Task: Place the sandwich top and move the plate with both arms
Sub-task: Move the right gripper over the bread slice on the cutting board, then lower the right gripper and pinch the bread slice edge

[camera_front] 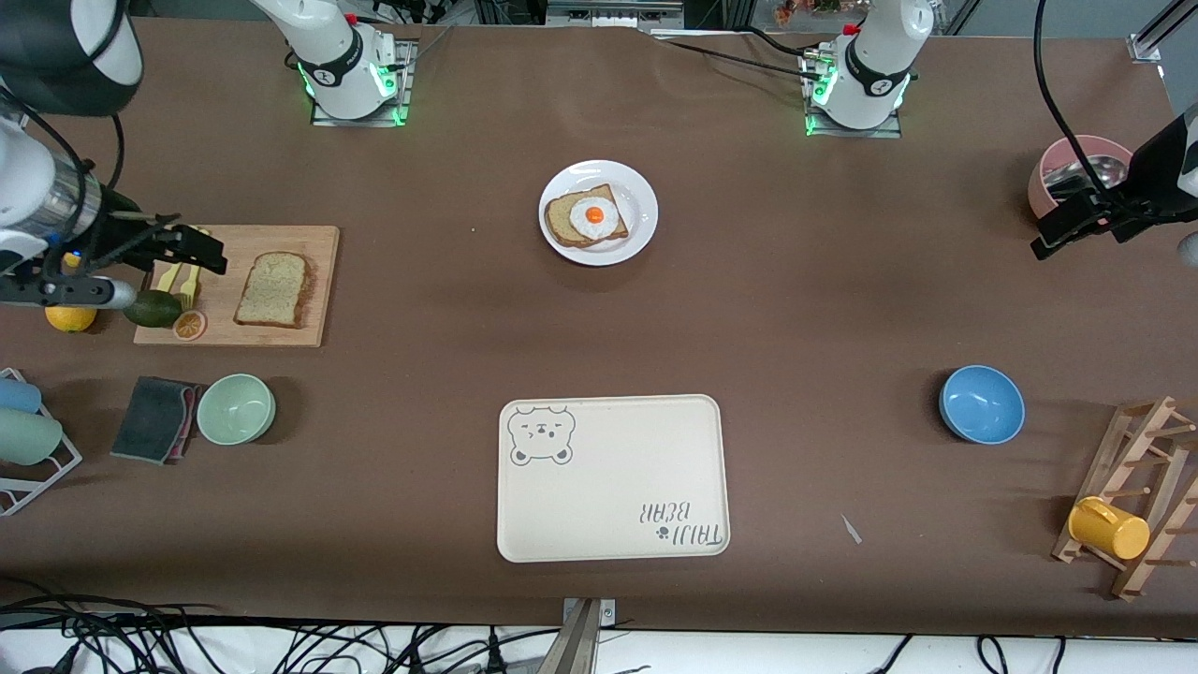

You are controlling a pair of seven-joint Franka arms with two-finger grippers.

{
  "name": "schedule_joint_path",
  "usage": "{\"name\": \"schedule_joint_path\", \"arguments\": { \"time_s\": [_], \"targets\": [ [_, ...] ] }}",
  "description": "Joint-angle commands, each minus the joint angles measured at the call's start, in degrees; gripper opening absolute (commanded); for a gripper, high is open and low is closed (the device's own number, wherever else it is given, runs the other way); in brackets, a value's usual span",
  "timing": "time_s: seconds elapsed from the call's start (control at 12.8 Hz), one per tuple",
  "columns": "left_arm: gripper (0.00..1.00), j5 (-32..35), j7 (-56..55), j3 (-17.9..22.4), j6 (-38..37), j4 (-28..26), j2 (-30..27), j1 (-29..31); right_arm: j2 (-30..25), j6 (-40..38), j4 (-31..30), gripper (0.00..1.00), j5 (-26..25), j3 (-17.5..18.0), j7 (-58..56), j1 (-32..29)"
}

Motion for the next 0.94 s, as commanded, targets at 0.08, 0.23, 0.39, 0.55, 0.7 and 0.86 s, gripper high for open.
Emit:
{"name": "schedule_joint_path", "arguments": {
  "time_s": [0.08, 0.23, 0.39, 0.55, 0.7, 0.86],
  "targets": [
    [1.00, -0.9, -0.2, -0.1, -0.4, 1.0, 0.1, 0.0, -0.3, 9.6, -9.4, 1.00, -0.7, 0.6, 0.3, -3.3],
    [1.00, -0.9, -0.1, -0.1, -0.4, 1.0, 0.1, 0.1, 0.5, 14.9, -13.2, 1.00, -0.9, 0.5, 0.3, -3.7],
    [1.00, -0.9, -0.2, -0.1, -0.4, 1.1, 0.1, 0.0, 0.9, 18.8, -18.4, 1.00, -1.2, 0.5, 0.0, -4.4],
    [1.00, -0.8, -0.2, -0.7, -0.4, 1.2, 0.1, 0.0, 1.2, 27.7, -26.1, 1.00, -1.8, 0.5, 0.3, -4.4],
    [1.00, -0.8, -0.2, -0.9, -0.4, 1.2, 0.1, 0.0, 1.9, 32.4, -30.1, 1.00, -1.8, 0.4, 2.2, -4.5],
    [1.00, -0.8, -0.2, -0.9, -0.4, 1.2, 0.1, 0.0, 2.7, 32.1, -31.5, 0.99, -1.9, 0.4, 3.2, -4.5]
  ]
}}
